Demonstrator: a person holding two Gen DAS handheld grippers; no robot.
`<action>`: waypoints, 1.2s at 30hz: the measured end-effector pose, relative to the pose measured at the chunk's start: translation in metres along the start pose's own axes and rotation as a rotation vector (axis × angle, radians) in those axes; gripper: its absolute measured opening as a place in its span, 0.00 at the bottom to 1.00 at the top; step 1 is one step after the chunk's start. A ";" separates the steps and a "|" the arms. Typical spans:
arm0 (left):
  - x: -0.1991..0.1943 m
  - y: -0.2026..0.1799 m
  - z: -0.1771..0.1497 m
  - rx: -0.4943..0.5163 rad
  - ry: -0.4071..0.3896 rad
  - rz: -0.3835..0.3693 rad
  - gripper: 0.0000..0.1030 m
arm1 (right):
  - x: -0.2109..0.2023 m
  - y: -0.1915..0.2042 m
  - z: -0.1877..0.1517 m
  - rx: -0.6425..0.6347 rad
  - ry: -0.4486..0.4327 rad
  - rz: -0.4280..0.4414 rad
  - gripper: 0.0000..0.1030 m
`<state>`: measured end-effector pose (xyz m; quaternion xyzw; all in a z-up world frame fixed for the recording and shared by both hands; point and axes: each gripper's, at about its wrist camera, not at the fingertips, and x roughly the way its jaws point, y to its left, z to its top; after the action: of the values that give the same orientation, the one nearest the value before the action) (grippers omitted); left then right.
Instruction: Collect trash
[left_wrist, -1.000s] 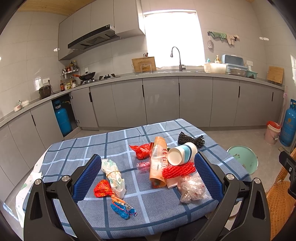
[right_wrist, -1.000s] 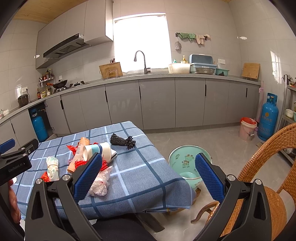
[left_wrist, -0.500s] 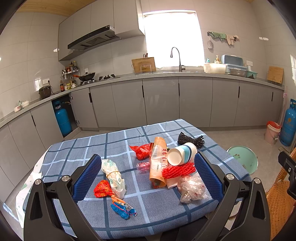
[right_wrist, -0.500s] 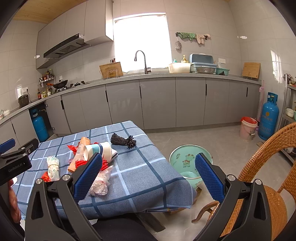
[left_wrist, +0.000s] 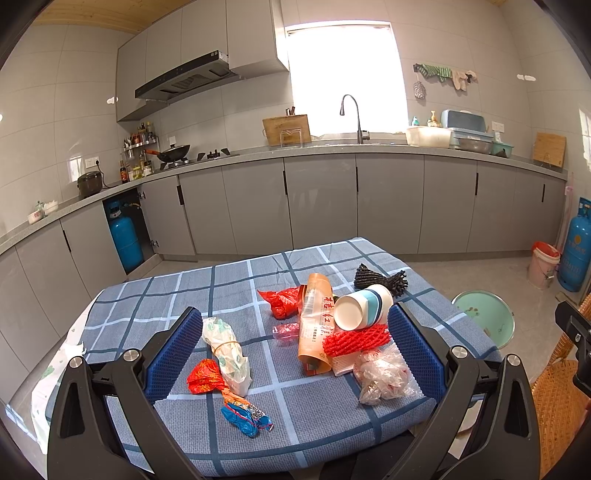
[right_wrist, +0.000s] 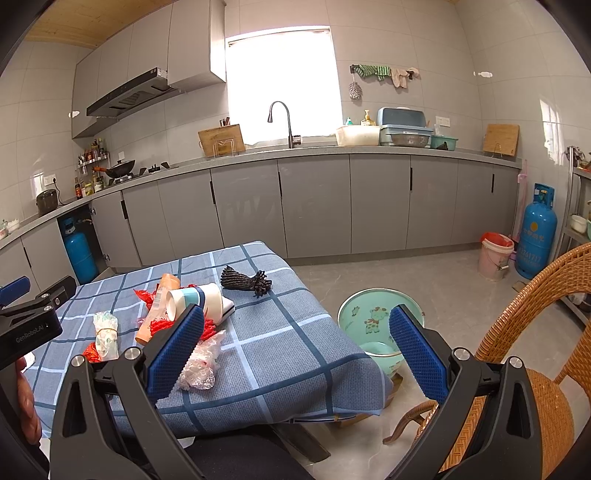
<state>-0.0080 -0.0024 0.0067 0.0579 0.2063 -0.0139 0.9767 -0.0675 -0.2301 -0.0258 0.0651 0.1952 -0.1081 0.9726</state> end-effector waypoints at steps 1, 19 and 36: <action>0.000 0.000 0.000 0.001 0.000 0.000 0.96 | 0.000 0.000 0.000 0.000 0.000 0.001 0.96; 0.000 0.000 0.000 0.000 -0.001 0.000 0.96 | -0.001 -0.001 0.003 0.000 0.001 0.004 0.96; 0.049 0.094 -0.030 -0.079 0.142 0.263 0.96 | 0.071 0.021 -0.021 -0.067 0.088 0.038 0.96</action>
<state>0.0292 0.0949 -0.0304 0.0467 0.2658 0.1263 0.9546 -0.0069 -0.2194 -0.0714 0.0410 0.2401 -0.0803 0.9666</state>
